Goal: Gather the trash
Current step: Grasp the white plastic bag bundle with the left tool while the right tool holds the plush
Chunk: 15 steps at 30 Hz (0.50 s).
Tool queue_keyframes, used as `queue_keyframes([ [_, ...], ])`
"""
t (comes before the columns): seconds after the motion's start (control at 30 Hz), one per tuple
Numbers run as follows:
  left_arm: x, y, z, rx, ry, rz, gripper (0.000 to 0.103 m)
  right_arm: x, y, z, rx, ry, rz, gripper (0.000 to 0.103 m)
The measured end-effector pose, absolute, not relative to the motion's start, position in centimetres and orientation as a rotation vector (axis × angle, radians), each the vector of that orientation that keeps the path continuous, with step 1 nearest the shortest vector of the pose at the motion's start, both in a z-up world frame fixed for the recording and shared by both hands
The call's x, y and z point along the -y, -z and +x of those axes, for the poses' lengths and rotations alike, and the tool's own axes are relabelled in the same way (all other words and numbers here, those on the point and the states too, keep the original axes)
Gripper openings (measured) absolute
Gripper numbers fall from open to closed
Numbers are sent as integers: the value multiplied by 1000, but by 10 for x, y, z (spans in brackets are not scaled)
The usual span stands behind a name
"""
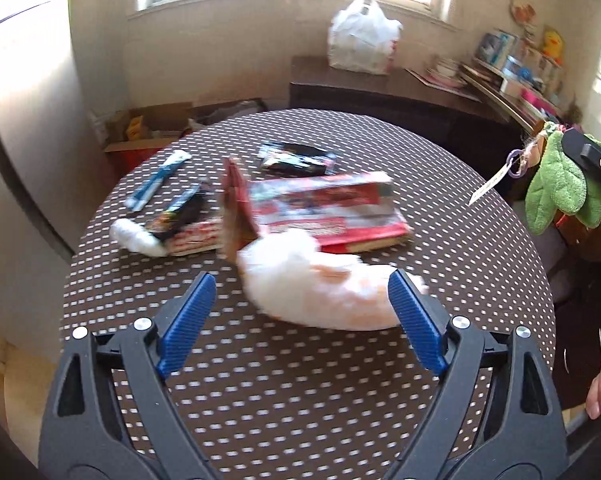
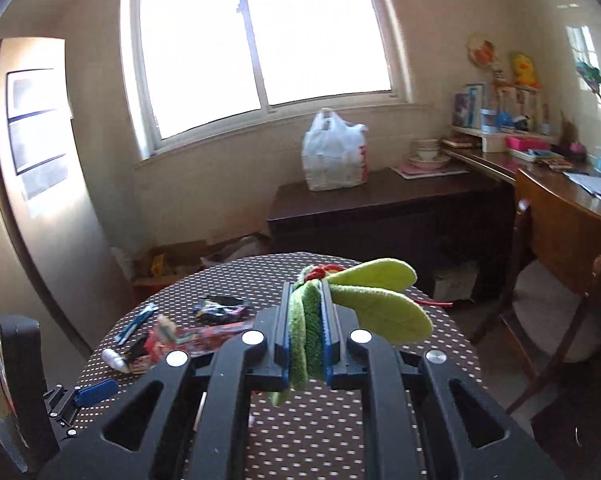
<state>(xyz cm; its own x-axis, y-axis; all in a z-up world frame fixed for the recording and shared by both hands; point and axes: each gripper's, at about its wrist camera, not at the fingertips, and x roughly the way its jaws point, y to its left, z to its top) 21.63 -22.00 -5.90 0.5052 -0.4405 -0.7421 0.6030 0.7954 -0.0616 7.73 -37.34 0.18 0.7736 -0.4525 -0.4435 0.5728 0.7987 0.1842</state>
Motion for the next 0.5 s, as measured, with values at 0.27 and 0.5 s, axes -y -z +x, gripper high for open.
queue_keyframes([
  [0.27,266,85,212,-868,635,294,92,413,21,50,-426,654,382,12],
  [0.5,273,102,224,-819,600,307,92,426,37,45,-461,661,429,12],
])
